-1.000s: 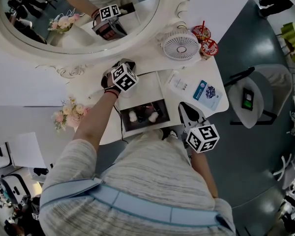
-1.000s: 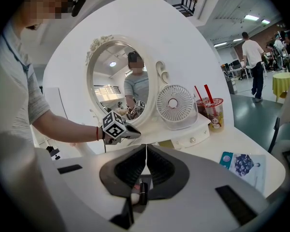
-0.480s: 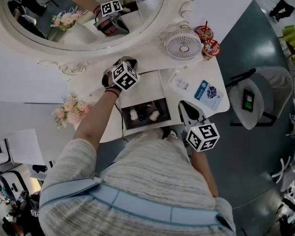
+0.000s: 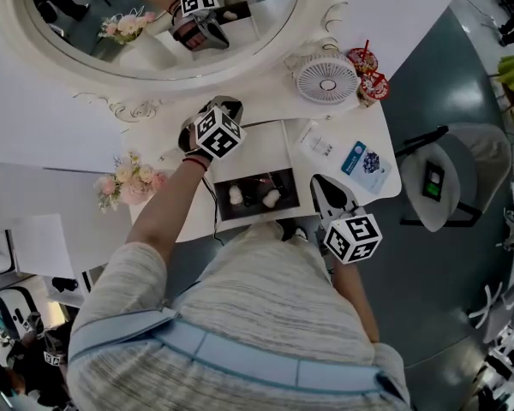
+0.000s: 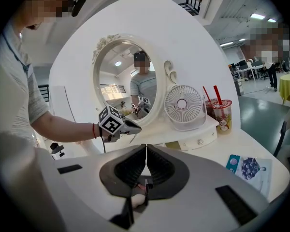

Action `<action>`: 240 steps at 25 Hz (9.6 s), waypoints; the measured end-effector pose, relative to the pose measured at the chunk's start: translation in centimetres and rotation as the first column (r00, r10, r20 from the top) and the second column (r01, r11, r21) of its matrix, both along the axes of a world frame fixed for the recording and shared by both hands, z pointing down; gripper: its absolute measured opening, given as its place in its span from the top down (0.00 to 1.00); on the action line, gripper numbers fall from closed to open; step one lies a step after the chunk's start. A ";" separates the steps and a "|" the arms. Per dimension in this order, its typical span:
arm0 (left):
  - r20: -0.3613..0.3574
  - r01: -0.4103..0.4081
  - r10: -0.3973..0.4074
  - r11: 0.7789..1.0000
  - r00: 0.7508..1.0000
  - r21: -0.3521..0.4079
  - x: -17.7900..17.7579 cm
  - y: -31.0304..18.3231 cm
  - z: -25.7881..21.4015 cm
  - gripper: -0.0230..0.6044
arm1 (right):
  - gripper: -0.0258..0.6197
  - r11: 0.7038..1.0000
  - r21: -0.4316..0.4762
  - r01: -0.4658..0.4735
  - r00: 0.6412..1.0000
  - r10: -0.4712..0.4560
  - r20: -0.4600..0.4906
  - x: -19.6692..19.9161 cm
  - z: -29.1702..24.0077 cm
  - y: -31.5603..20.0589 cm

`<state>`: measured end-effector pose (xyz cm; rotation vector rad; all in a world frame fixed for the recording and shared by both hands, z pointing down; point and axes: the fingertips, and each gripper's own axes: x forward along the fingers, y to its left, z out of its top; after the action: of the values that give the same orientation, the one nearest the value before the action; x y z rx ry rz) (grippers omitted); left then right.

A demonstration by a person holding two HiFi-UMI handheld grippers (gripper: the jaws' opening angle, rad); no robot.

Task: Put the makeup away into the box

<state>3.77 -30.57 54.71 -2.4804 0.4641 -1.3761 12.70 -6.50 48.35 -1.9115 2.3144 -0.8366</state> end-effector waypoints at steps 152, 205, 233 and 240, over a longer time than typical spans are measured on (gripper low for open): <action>-0.488 -0.132 -0.146 0.861 0.861 -0.490 -3.5 24.0 2.7 0.93 | 0.93 0.832 -0.530 0.163 -0.069 -0.526 -0.848 6.1 18.5 -1.1; -0.497 0.039 -0.321 0.867 0.807 -0.496 -8.4 27.4 -0.6 0.93 | 0.95 0.719 -0.277 0.638 -0.021 -0.344 -0.939 -10.6 6.8 3.1; -0.479 0.056 -0.325 0.868 0.815 -0.494 -9.3 27.7 -0.1 0.93 | 0.94 0.663 -0.447 0.601 -0.135 -0.466 -0.874 -9.9 13.7 4.4; -0.478 0.051 -0.317 0.871 0.819 -0.489 -9.0 27.3 -0.3 0.93 | 0.94 0.701 -0.427 0.571 0.072 -0.561 -0.825 -9.1 13.0 4.2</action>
<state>-5.26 -3.26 54.40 -3.3236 0.5646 -0.8722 3.55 -2.27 61.36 -1.5265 3.8558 0.7131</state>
